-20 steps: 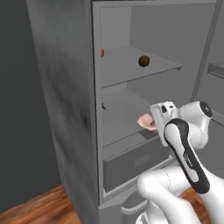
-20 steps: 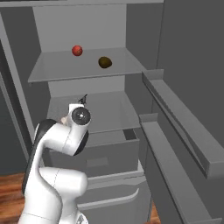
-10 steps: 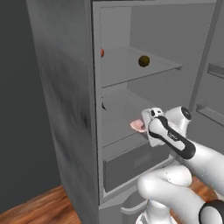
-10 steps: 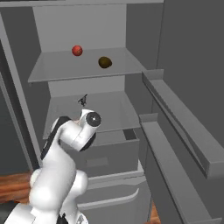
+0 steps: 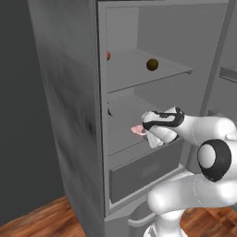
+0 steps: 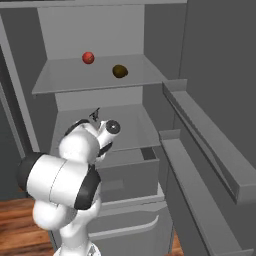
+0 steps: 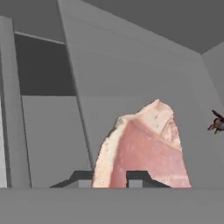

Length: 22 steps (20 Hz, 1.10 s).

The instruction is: Transport the steak and avocado to the fridge. Place the steak on the rack containing meat and place the avocado on the rack containing the vegetable, ensuring meats and vegetables are on different racks.

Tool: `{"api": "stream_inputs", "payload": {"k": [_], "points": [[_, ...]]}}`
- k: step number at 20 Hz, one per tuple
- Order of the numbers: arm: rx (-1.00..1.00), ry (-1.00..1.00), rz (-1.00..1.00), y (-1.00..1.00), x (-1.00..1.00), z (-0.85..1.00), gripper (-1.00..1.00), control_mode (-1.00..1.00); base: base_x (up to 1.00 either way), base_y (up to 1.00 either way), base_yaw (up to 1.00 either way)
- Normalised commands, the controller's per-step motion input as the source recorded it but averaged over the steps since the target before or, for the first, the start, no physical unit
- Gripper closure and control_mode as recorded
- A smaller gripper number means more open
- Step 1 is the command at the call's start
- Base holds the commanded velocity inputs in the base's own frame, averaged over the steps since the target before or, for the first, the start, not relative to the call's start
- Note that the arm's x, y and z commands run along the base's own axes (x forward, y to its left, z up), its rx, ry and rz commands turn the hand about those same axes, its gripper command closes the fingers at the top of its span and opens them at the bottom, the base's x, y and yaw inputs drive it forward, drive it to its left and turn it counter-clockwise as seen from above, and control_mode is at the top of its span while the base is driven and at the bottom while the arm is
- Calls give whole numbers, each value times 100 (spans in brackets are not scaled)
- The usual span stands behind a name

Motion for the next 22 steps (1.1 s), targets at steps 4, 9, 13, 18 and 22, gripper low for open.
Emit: {"api": "stream_inputs", "payload": {"k": [4,9,13,18,22], "points": [[0,0,0,0,82,-44,100,-100,0,0,0],[0,0,0,0,66,-51,100,-100,0,0,0],[0,0,0,0,56,-54,100,-100,0,0,0],[0,0,0,0,54,-49,100,-100,0,0,0],[0,-6,0,0,15,-35,-100,-100,0,0,0]]}}
